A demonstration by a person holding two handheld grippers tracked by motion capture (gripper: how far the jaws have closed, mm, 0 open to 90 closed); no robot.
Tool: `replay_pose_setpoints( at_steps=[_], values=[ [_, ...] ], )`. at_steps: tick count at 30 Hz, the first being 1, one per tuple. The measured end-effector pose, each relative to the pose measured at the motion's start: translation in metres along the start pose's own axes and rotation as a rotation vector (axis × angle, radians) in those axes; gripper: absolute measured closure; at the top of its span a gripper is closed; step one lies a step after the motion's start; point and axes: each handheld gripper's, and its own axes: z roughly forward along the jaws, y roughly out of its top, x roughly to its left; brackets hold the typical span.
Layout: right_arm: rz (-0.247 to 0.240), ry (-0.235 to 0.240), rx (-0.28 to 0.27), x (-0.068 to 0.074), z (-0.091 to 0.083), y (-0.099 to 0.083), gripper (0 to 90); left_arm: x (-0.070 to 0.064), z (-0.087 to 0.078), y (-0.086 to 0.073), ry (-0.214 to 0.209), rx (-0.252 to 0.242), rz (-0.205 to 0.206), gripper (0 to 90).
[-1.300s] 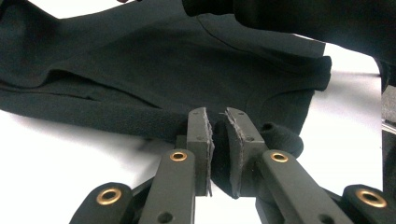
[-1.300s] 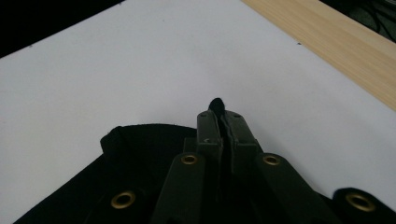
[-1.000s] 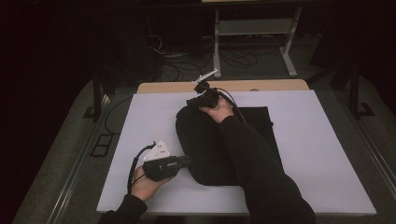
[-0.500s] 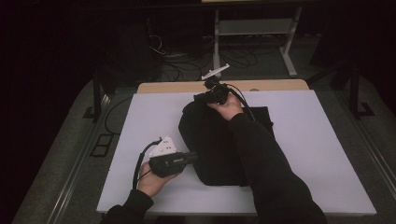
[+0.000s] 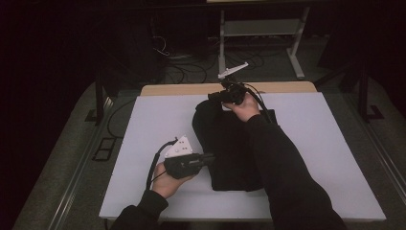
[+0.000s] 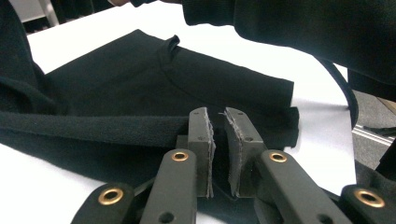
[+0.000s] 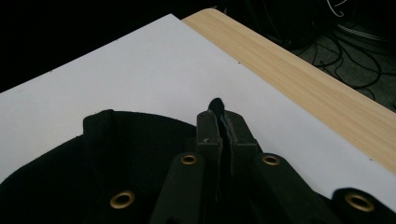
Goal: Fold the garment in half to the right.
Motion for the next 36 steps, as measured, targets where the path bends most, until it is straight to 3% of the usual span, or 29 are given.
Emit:
replay_pose_setpoints(
  at_steps=[14,36],
  values=[
    [0.026,-0.024,-0.016,-0.016,-0.020,-0.015,84.6,-0.008,0.021,0.012,-0.036,0.009,0.025,79.8],
    [0.067,-0.047,-0.022,-0.033,-0.039,-0.040,84.6,-0.018,0.049,0.018,-0.078,0.017,0.031,79.9]
  ],
)
